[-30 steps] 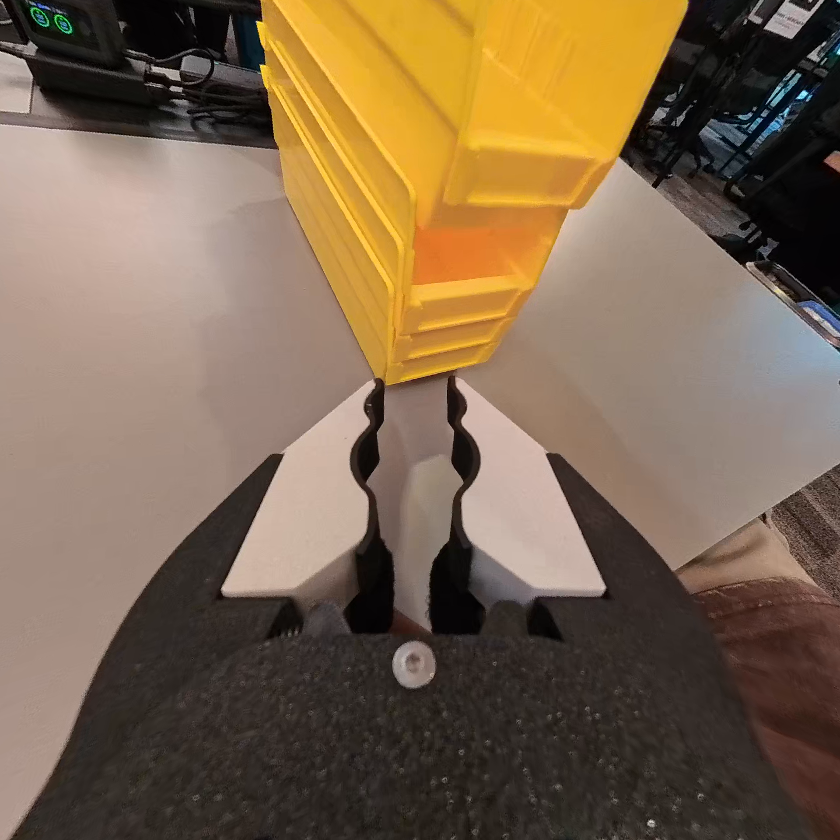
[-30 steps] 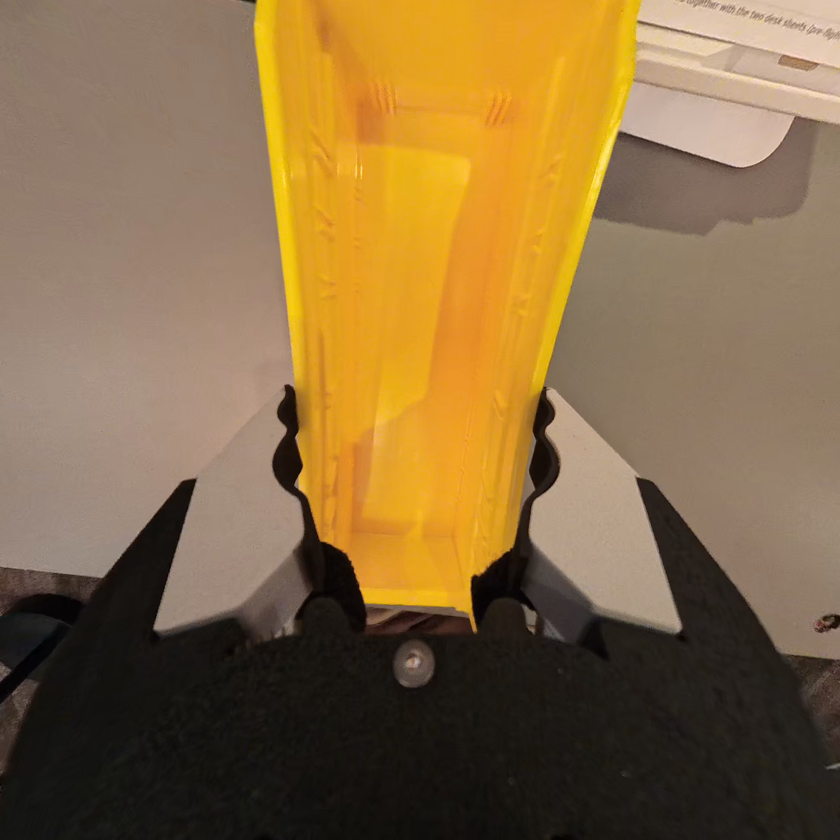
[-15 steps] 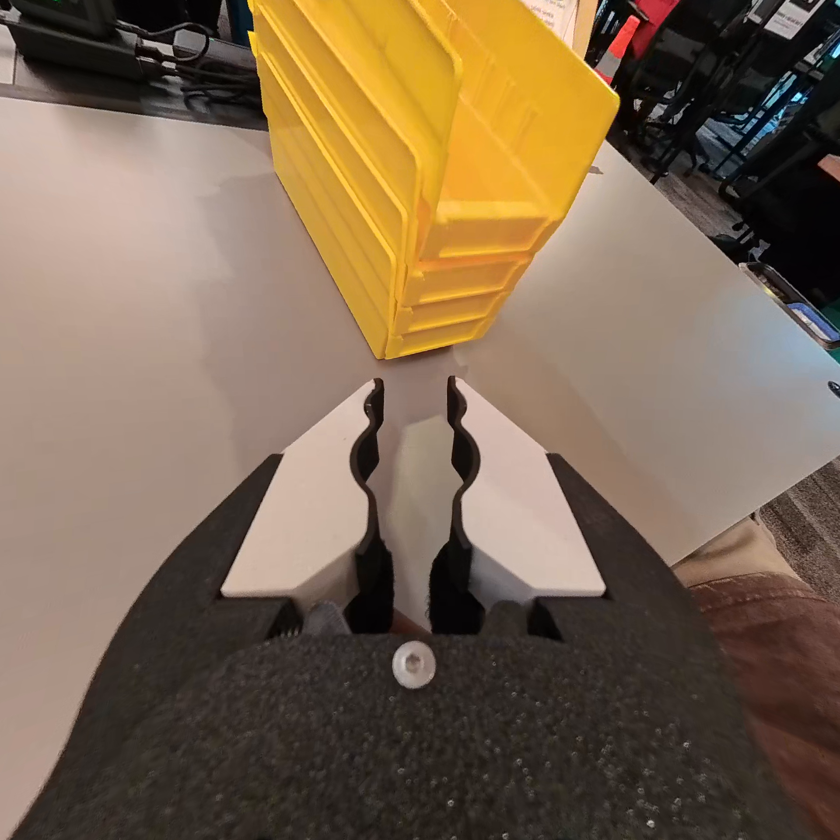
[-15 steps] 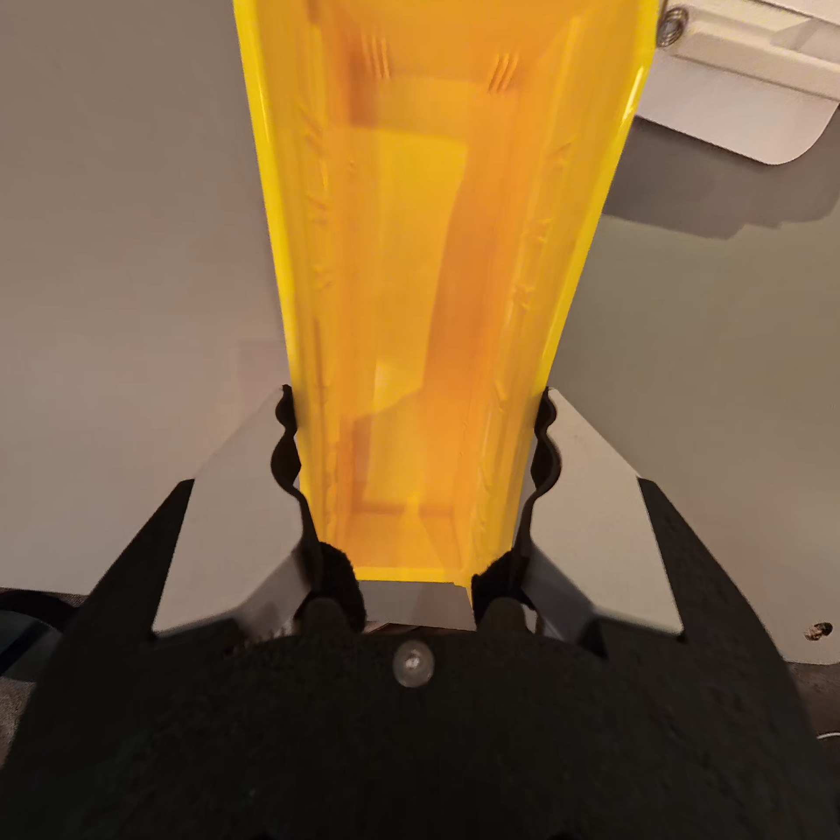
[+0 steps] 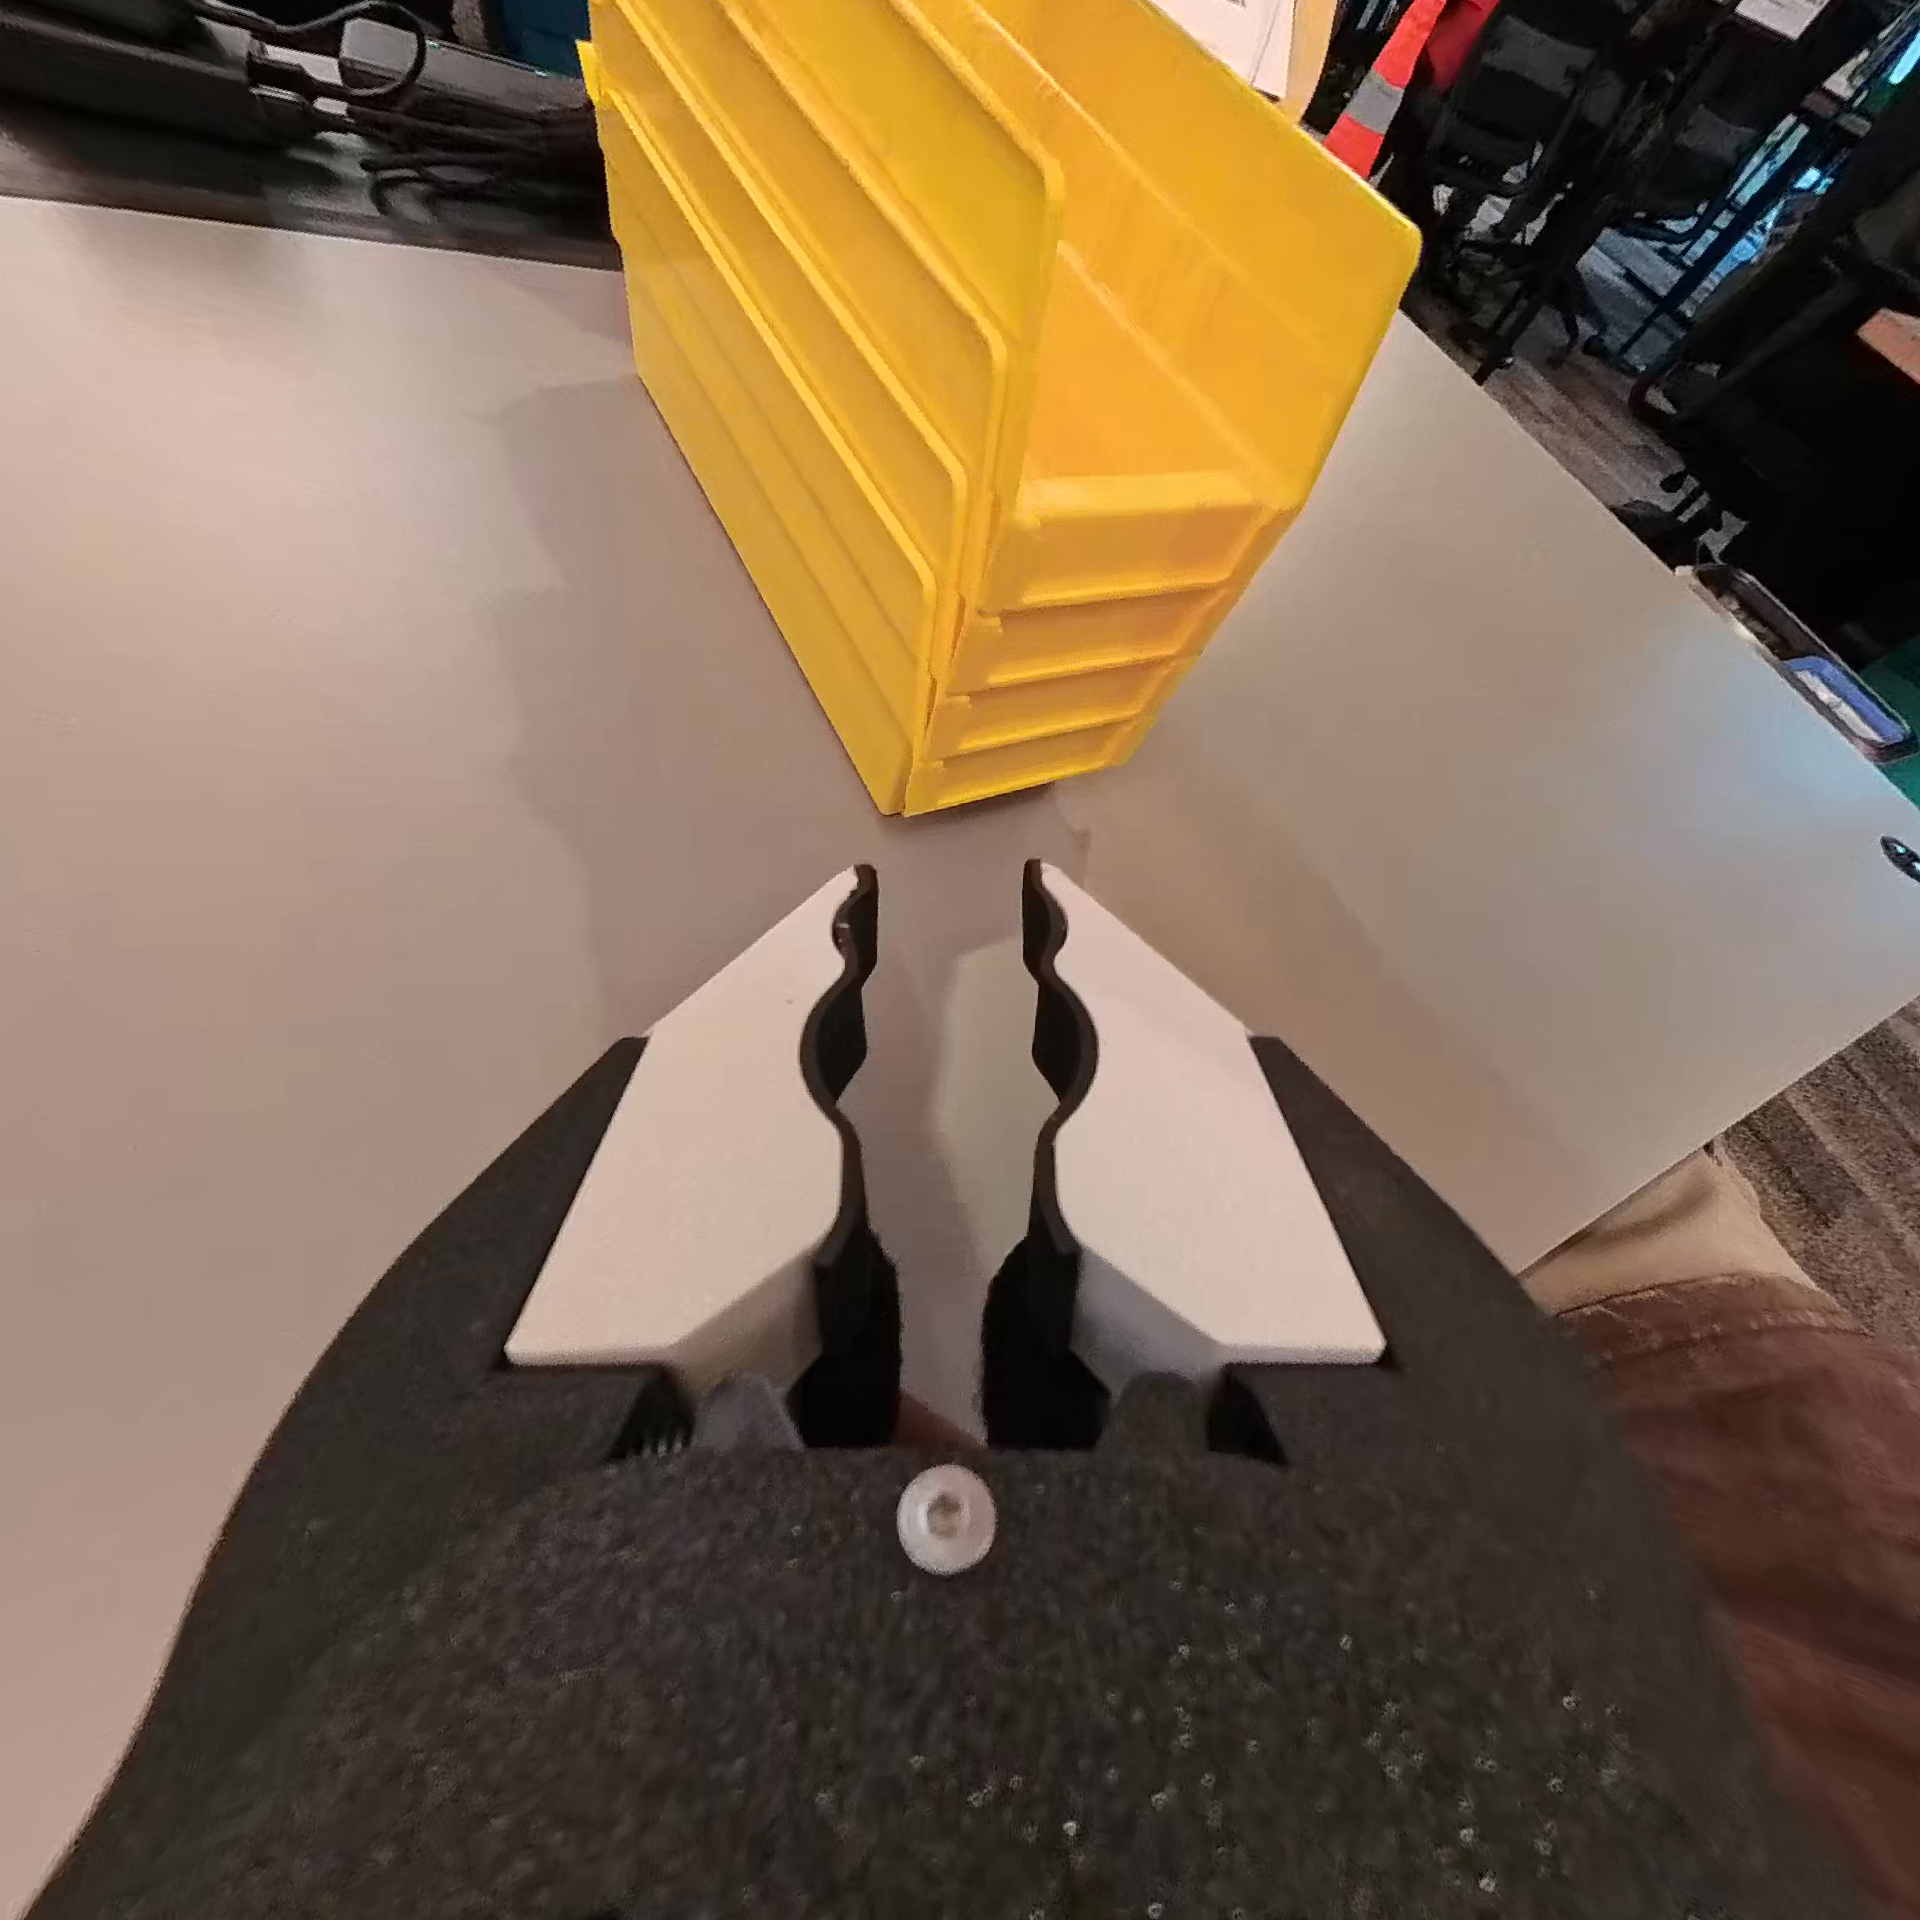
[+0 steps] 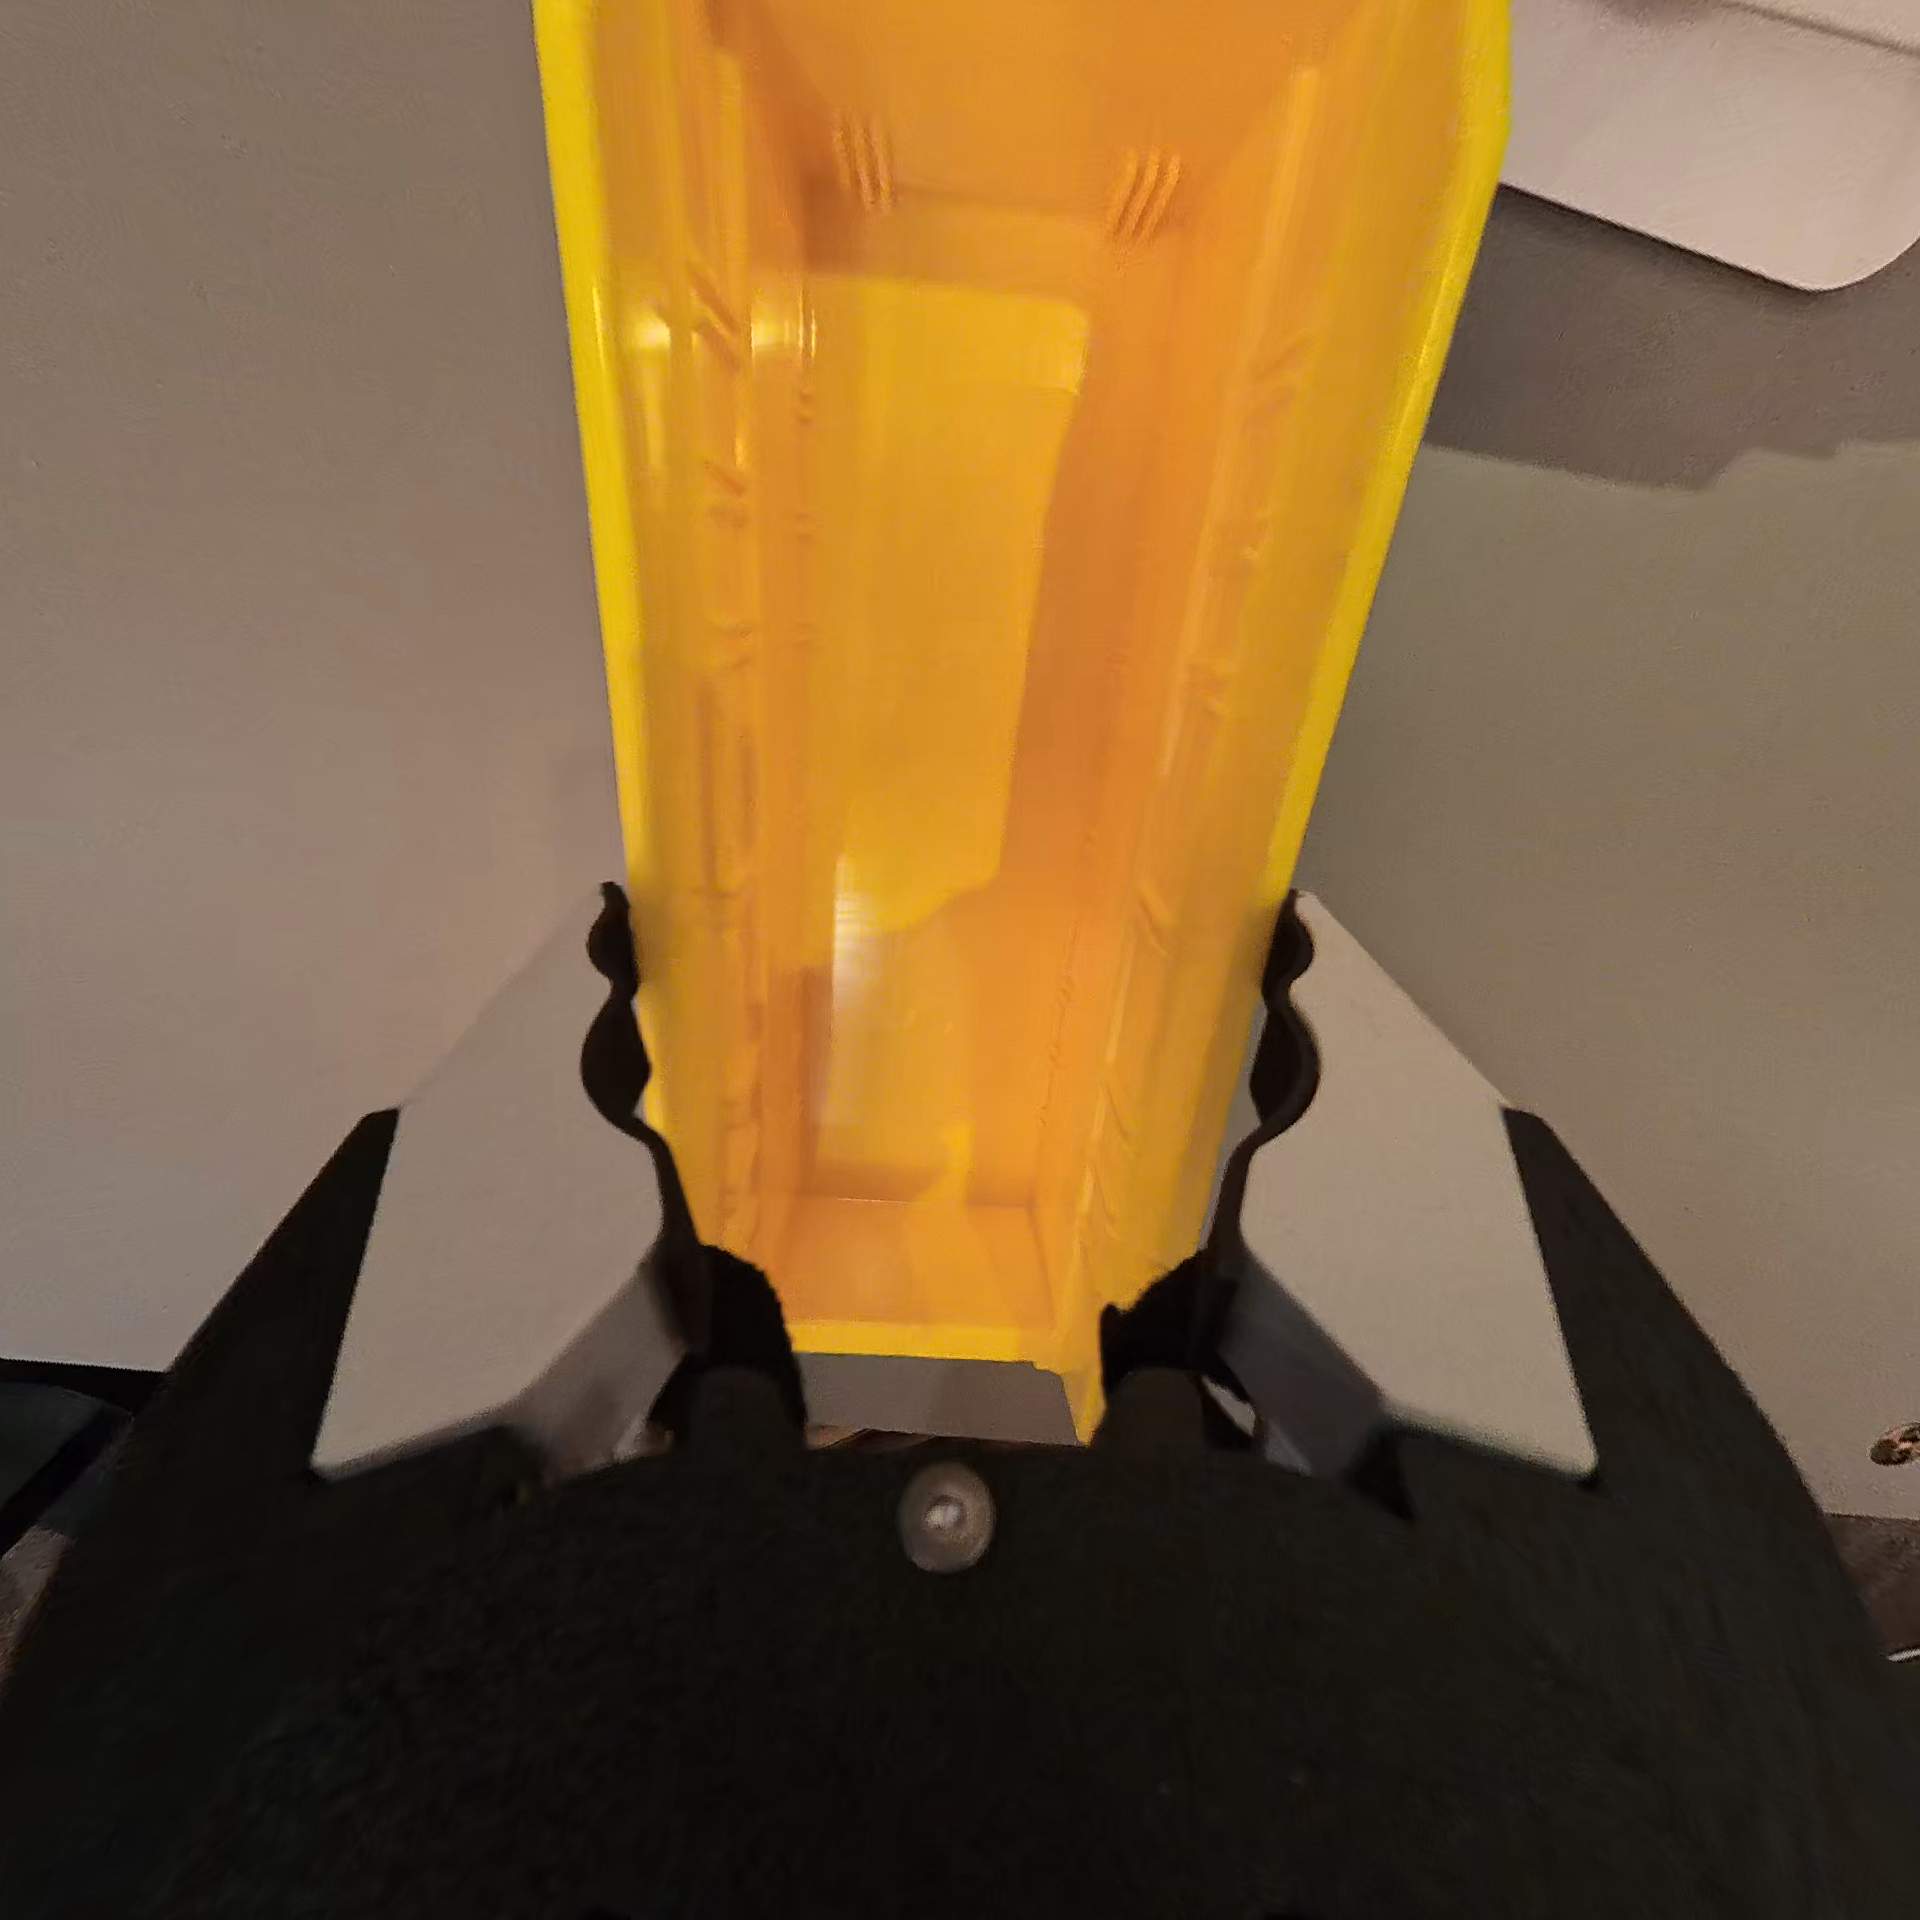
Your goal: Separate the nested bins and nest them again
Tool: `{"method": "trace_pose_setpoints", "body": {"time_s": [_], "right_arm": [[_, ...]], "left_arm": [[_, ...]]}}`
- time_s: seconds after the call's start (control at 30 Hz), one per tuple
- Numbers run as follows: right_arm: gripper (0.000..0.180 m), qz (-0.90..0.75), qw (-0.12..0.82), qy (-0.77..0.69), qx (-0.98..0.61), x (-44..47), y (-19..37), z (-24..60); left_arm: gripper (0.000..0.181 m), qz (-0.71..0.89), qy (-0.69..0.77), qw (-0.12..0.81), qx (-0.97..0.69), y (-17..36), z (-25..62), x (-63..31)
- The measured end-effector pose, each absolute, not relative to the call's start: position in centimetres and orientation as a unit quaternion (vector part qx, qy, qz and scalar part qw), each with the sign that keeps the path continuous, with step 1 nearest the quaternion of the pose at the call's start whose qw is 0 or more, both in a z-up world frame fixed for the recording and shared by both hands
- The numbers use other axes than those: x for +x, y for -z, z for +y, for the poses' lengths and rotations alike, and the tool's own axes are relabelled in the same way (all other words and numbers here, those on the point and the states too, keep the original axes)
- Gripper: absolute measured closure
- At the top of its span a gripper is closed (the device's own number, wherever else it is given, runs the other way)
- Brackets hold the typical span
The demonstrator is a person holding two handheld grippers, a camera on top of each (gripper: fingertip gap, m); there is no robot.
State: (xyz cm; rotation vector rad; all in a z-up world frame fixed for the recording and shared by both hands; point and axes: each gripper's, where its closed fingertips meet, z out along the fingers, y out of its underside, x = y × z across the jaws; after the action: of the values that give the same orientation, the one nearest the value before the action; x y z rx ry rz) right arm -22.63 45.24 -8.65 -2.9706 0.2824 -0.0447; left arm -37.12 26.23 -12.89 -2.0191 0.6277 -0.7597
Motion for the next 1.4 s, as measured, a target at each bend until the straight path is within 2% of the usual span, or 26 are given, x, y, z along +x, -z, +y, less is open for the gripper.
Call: {"method": "trace_pose_setpoints", "body": {"time_s": [0.13,0.23,0.33,0.4,0.53,0.6,0.67,0.73,0.83,0.93,1.2,1.4], "right_arm": [[0.043,0.068,0.106,-0.016,-0.992,-23.6,8.1,45.8],[0.035,0.006,0.156,-0.05,-0.986,-24.9,5.7,46.0],[0.049,-0.063,0.253,-0.069,-0.963,-25.5,1.5,44.7],[0.049,-0.099,0.299,-0.088,-0.945,-25.3,-0.5,42.0],[0.058,-0.141,0.394,-0.143,-0.897,-23.3,-1.0,34.2],[0.075,-0.137,0.468,-0.138,-0.862,-20.4,0.4,30.6],[0.106,-0.109,0.545,-0.104,-0.825,-16.2,2.2,27.4],[0.11,-0.062,0.585,-0.088,-0.804,-12.5,4.5,24.3],[0.114,-0.019,0.584,-0.114,-0.803,-9.6,8.8,20.3],[0.13,-0.042,0.569,-0.089,-0.817,-7.9,12.4,17.8],[0.124,-0.065,0.551,-0.12,-0.823,-8.4,13.1,17.4],[0.124,-0.055,0.545,-0.129,-0.827,-9.1,13.6,14.8]], "left_arm": [[0.155,0.248,0.306,0.433,-0.811,13.0,26.4,-37.3],[0.155,0.25,0.303,0.427,-0.815,13.4,26.5,-37.3],[0.155,0.246,0.301,0.427,-0.817,13.7,26.7,-37.6],[0.154,0.24,0.3,0.42,-0.822,14.3,26.8,-37.7],[0.154,0.236,0.294,0.412,-0.83,15.2,27.2,-37.7],[0.154,0.24,0.281,0.418,-0.83,15.2,27.5,-38.0],[0.153,0.238,0.277,0.425,-0.828,15.1,27.8,-38.4],[0.153,0.22,0.294,0.43,-0.825,14.7,27.9,-38.9],[0.153,0.18,0.318,0.445,-0.817,14.4,28.7,-39.6],[0.153,0.199,0.285,0.445,-0.825,15.3,29.0,-39.6],[0.153,0.264,0.216,0.491,-0.802,14.3,26.1,-39.2],[0.152,0.231,0.223,0.498,-0.805,14.0,23.3,-41.6]]}}
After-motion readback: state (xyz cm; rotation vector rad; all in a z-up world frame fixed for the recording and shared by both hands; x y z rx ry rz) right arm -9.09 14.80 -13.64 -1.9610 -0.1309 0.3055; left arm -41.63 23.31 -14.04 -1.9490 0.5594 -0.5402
